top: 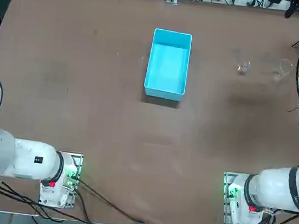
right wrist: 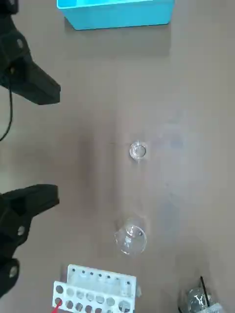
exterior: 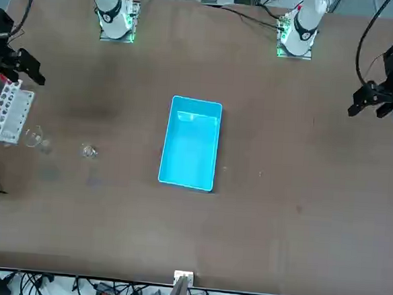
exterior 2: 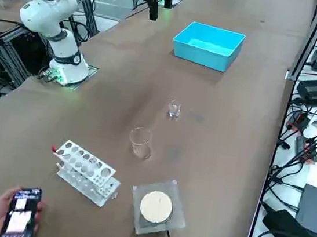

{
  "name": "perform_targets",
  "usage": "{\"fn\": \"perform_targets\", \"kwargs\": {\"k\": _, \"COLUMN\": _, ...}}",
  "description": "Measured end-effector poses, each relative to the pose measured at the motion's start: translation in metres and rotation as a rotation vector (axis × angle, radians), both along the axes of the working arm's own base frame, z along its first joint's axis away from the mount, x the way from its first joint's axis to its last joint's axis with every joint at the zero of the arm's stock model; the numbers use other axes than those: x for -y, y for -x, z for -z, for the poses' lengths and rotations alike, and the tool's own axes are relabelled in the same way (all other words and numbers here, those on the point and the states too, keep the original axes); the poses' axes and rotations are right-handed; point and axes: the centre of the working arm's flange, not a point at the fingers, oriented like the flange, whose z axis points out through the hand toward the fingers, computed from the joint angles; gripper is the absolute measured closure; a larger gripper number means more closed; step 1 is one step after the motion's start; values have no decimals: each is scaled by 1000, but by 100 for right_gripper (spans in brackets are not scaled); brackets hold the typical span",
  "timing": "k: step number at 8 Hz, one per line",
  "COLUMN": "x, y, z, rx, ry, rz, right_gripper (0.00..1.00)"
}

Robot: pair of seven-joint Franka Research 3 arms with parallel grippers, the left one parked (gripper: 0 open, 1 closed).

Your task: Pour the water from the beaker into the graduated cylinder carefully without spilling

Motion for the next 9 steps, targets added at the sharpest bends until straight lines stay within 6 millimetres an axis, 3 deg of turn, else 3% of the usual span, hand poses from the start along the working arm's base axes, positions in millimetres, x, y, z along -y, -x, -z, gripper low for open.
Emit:
{"fn": "perform_targets", "kwargs": {"k": 5, "x": 0, "y": 2, "z": 1, "rx": -16, "ry": 0, "rz": -3, "right_gripper": 0}}
{"fn": "perform_targets", "kwargs": {"k": 9, "x": 1, "y": 25, "z": 27, "rx": -265, "ry": 7, "rz": 25, "right_gripper": 0}}
